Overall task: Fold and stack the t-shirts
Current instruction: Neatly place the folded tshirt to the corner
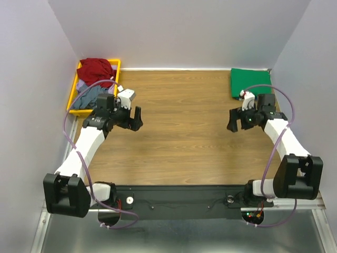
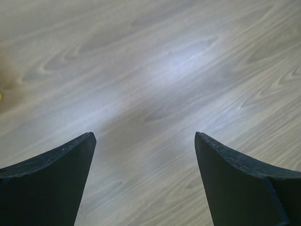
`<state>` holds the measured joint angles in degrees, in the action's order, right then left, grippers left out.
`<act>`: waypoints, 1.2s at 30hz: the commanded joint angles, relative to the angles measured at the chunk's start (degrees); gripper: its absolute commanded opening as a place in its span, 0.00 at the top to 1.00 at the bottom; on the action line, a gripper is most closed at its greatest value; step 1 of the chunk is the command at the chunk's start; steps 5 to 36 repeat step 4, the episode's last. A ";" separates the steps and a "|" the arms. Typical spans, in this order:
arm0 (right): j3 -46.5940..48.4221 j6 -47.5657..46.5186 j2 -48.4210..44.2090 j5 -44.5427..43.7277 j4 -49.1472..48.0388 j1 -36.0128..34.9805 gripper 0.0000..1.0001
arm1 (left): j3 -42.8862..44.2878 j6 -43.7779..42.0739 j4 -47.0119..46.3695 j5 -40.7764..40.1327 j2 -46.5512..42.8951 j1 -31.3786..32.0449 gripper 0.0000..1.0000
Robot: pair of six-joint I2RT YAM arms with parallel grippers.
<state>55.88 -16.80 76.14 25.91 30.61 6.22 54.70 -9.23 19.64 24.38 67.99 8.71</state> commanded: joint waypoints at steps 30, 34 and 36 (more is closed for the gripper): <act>0.72 1.24 0.76 -4.02 -3.54 -2.00 0.00 | -1.88 -2.37 0.14 -0.48 -2.94 0.69 0.01; 0.72 1.24 0.76 -4.02 -3.54 -2.00 0.00 | -1.88 -2.37 0.14 -0.48 -2.94 0.69 0.01; 0.72 1.24 0.76 -4.02 -3.54 -2.00 0.00 | -1.88 -2.37 0.14 -0.48 -2.94 0.69 0.01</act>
